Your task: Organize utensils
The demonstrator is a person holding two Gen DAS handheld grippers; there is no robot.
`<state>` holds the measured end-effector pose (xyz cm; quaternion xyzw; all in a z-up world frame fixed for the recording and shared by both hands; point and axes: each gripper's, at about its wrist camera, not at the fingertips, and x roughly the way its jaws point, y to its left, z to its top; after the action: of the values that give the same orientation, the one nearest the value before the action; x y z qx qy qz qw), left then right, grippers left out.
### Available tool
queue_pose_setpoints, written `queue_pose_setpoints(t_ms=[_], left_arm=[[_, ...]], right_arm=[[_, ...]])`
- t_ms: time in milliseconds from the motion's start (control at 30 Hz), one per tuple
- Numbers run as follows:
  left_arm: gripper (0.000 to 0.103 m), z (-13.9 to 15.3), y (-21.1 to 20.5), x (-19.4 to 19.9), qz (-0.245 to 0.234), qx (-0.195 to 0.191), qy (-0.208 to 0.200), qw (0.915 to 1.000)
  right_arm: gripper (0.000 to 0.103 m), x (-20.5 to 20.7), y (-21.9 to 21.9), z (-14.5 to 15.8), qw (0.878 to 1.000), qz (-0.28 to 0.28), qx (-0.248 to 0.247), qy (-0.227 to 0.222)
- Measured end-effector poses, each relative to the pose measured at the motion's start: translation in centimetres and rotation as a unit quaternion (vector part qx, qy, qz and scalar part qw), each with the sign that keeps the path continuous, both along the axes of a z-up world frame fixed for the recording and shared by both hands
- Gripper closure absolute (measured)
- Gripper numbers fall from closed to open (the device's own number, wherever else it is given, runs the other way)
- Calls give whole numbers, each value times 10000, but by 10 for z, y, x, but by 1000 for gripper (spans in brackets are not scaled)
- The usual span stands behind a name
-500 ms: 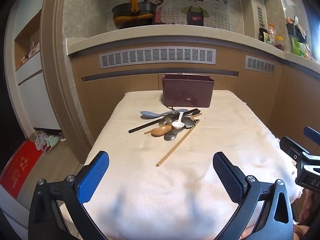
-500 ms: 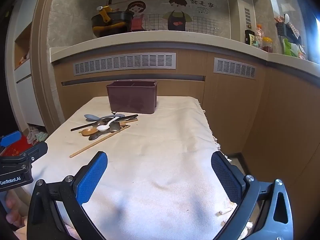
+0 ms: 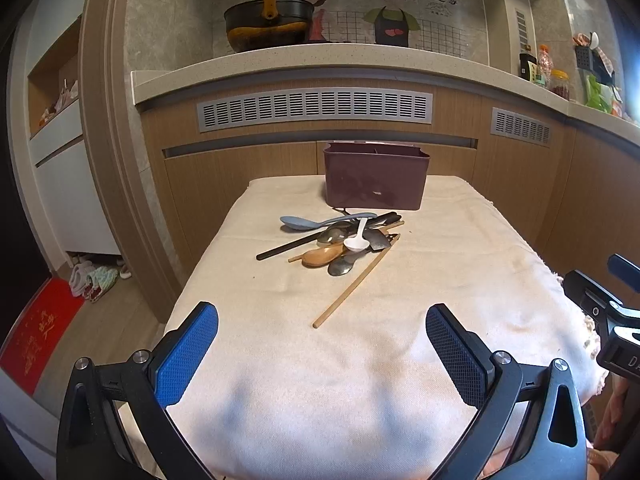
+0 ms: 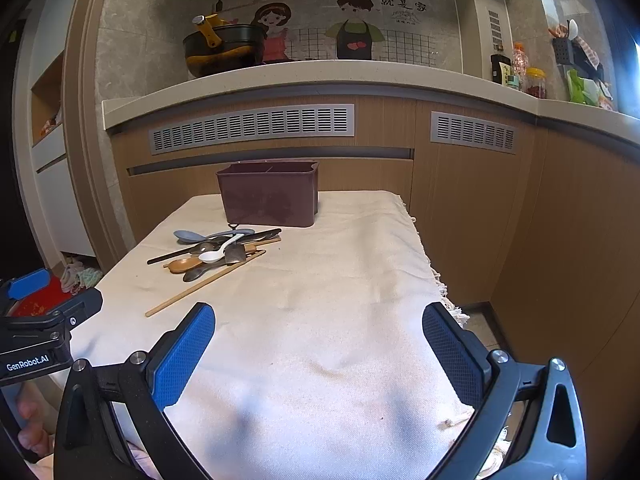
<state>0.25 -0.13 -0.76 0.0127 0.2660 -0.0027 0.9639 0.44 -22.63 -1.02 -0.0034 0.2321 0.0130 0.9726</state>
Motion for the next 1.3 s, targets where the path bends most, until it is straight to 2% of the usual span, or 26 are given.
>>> queue_pose_setpoints(t_ms=[1300], left_arm=[[0, -1, 3, 0, 6, 10, 52, 10000]], right_arm=[[0, -1, -4, 1, 9995, -254, -166, 17]])
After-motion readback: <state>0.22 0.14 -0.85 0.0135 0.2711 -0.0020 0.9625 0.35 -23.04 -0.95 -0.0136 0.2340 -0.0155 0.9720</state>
